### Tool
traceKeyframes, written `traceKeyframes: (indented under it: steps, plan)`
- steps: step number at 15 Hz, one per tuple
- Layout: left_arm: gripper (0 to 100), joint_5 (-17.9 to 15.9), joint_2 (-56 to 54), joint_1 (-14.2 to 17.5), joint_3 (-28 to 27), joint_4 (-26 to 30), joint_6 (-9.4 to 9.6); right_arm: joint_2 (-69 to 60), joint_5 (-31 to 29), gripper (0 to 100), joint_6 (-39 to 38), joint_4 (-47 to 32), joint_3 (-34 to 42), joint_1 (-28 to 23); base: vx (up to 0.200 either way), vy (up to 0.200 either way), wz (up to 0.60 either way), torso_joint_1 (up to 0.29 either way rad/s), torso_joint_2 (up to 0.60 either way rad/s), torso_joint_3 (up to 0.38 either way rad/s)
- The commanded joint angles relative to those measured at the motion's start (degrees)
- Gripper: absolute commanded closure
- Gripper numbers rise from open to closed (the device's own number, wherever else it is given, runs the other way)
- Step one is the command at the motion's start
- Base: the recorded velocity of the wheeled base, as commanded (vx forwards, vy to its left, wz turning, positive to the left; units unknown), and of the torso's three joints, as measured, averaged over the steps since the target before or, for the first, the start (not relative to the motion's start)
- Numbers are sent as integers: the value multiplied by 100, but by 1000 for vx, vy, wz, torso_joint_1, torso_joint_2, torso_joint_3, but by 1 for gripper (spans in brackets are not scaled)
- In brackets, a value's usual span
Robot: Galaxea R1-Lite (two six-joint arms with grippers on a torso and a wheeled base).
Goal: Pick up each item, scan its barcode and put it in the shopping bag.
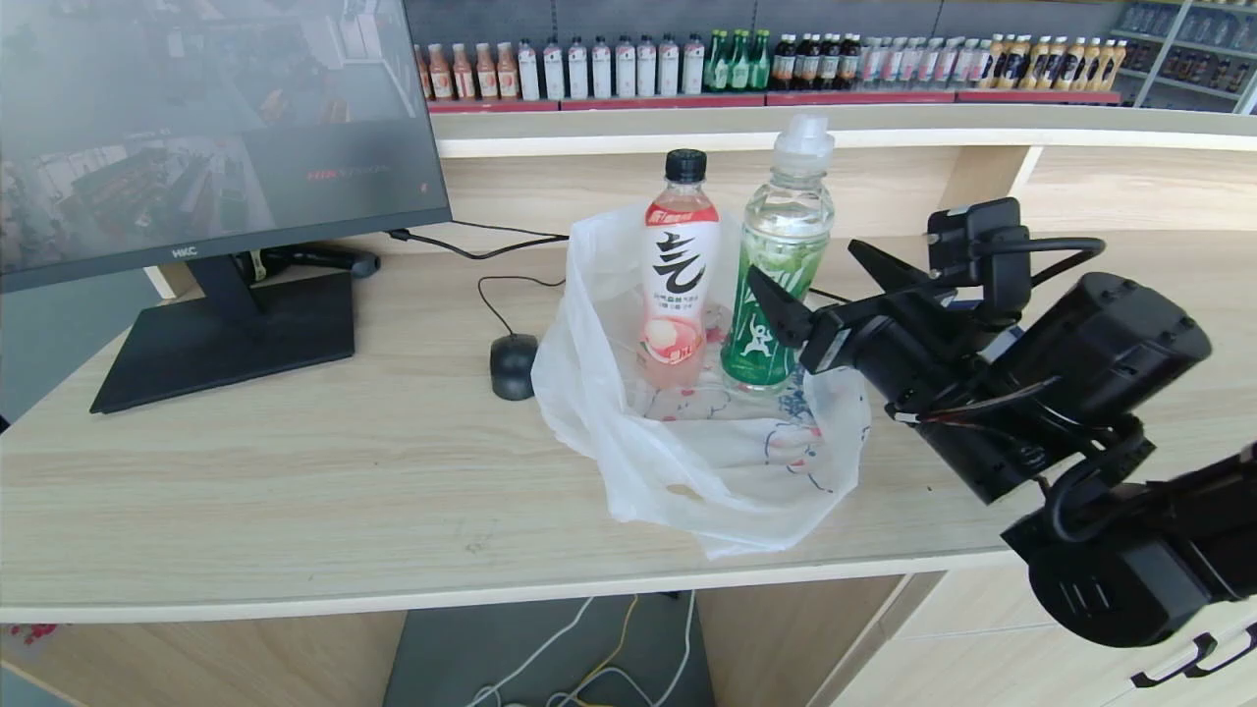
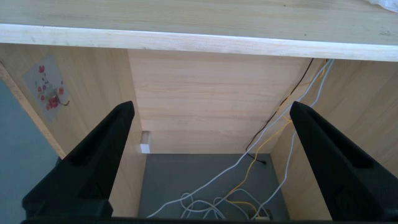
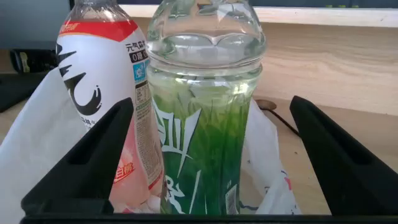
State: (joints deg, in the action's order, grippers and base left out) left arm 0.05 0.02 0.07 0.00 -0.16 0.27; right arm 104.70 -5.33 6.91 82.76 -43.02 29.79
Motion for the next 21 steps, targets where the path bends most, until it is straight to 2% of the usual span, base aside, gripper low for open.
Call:
traceKeyframes:
  steps: [1, 2, 4, 6, 7, 11, 15, 16, 17, 18, 21]
  plan:
    - [0, 4, -2, 1, 0, -2, 0, -1936, 32, 0, -6, -67, 1709, -334, 0, 0, 0, 0, 0, 0]
    - [0, 4, -2, 1, 0, -2, 0, -2499, 5, 0, -85, -76, 2281, -378, 0, 0, 0, 0, 0, 0]
    - [0, 4, -2, 1, 0, -2, 0, -3413, -30, 0, -199, -85, 3230, -879, 0, 0, 0, 0, 0, 0]
    - [0, 4, -2, 1, 0, -2, 0, -4090, -30, 0, -348, -287, 4170, -984, 0, 0, 0, 0, 0, 0]
    - [0, 4, -2, 1, 0, -2, 0, -4441, -39, 0, -384, -656, 4302, -984, 0, 0, 0, 0, 0, 0]
    - [0, 4, -2, -7, 0, -2, 17, -6164, 5, 0, -489, -3495, 4293, -967, 0, 0, 0, 0, 0, 0]
    - [0, 4, -2, 1, 0, -2, 8, -7974, 93, 0, -357, -6149, 4284, -606, 0, 0, 0, 0, 0, 0]
    - [0, 4, -2, 1, 0, -2, 8, -8106, 93, 0, -340, -6290, 4284, -571, 0, 0, 0, 0, 0, 0]
    - [0, 4, -2, 1, 0, -2, 0, -8862, 93, 0, -296, -7186, 4293, -457, 0, 0, 0, 0, 0, 0]
    - [0, 4, -2, -7, 0, -2, 8, -9372, 93, 0, -243, -7679, 4293, -448, 0, 0, 0, 0, 0, 0]
    - [0, 4, -2, 1, 0, -2, 0, -9811, 181, 0, -199, -8232, 4214, -448, 0, 0, 0, 0, 0, 0]
